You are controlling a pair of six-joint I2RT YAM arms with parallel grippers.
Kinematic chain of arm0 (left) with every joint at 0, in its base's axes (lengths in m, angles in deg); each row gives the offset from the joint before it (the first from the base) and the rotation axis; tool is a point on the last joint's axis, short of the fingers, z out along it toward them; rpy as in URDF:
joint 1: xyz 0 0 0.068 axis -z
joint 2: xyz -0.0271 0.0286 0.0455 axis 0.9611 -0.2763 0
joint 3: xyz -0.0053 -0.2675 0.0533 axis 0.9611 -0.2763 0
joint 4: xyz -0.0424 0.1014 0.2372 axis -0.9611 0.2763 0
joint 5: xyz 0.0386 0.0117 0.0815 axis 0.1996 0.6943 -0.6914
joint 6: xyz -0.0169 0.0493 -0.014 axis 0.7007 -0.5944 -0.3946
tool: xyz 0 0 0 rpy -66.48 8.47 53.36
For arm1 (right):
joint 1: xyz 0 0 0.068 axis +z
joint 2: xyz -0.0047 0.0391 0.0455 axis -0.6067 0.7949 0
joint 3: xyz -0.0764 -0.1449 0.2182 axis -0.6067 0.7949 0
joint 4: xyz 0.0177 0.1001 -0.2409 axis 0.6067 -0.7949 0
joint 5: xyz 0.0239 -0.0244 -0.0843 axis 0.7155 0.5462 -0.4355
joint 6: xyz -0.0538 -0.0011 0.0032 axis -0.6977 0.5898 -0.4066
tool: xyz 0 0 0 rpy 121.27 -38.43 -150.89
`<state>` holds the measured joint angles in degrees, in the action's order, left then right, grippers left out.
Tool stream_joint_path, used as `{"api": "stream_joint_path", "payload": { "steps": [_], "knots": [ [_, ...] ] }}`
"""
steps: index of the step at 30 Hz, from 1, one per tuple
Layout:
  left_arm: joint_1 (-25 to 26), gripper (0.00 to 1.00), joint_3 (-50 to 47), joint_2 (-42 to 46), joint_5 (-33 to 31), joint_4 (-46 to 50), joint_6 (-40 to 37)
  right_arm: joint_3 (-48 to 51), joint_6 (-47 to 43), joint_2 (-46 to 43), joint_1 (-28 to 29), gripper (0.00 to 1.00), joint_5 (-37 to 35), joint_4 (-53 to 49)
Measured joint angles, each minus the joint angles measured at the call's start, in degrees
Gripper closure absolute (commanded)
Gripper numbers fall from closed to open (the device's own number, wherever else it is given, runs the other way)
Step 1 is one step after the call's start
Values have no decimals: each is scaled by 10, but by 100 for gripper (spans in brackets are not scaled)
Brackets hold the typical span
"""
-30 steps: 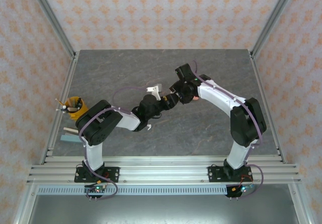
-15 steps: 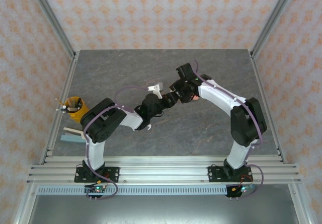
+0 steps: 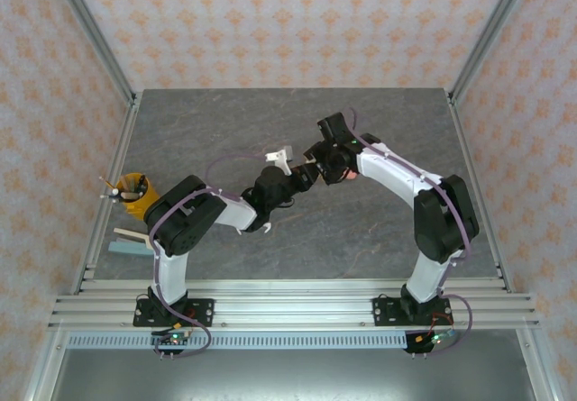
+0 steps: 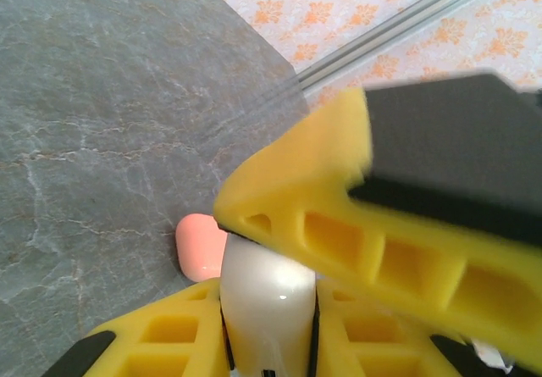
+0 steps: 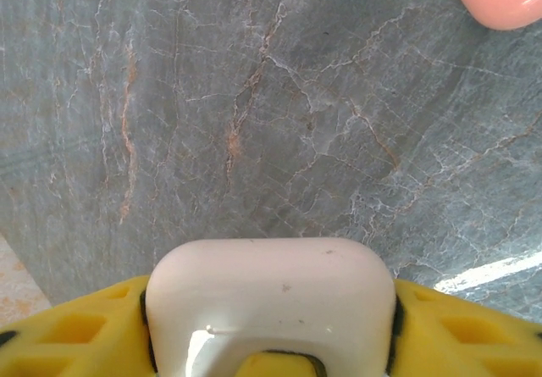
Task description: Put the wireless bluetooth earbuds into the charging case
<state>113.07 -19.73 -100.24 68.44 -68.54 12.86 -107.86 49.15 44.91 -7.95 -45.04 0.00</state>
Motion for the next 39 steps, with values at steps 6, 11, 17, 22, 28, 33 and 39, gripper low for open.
{"api": "stream_joint_path", "payload": {
  "steps": [6, 11, 17, 22, 28, 33, 39],
  "knots": [
    [-5, 100, 1, 15, 14, 44, -6, 1, -12, -42, -34, 17, 17, 3],
    [-37, 100, 1, 91, 77, 140, -46, 36, -62, -122, -83, 18, 29, 19],
    [-112, 100, 34, 190, 192, 296, -128, 160, -192, -205, -89, 19, 76, 106],
    [-144, 100, 70, 225, 280, 407, -196, 258, -277, -261, -89, 21, 139, 188],
    [-144, 100, 90, 226, 357, 482, -238, 275, -312, -270, -86, 23, 207, 274],
    [-144, 100, 92, 224, 386, 499, -243, 275, -322, -268, -75, 24, 230, 303],
    [-144, 100, 110, 215, 402, 502, -243, 273, -324, -240, -54, 27, 238, 320]
  ]
}}
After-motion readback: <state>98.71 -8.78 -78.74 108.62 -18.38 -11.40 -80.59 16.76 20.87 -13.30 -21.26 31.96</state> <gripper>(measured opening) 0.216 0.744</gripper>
